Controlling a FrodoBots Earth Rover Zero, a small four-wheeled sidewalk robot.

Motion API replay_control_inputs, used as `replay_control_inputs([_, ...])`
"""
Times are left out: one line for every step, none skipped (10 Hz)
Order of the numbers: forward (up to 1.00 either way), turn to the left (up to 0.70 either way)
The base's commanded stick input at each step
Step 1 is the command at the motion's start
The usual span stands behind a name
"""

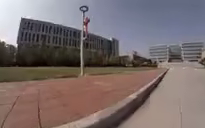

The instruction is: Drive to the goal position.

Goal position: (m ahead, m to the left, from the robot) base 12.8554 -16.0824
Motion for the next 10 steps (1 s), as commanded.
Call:
replay_control_inputs([1.0,-0.39])
replay_control_inputs([1.0,-0.39])
replay_control_inputs([1.0,-0.39])
replay_control_inputs([1.0,-0.39])
replay_control_inputs([1.0,-0.39])
replay_control_inputs([1.0,-0.39])
replay_control_inputs([1.0,-0.39])
replay_control_inputs([1.0,-0.39])
replay_control_inputs([1.0,-0.39])
replay_control_inputs([1.0,-0.39])
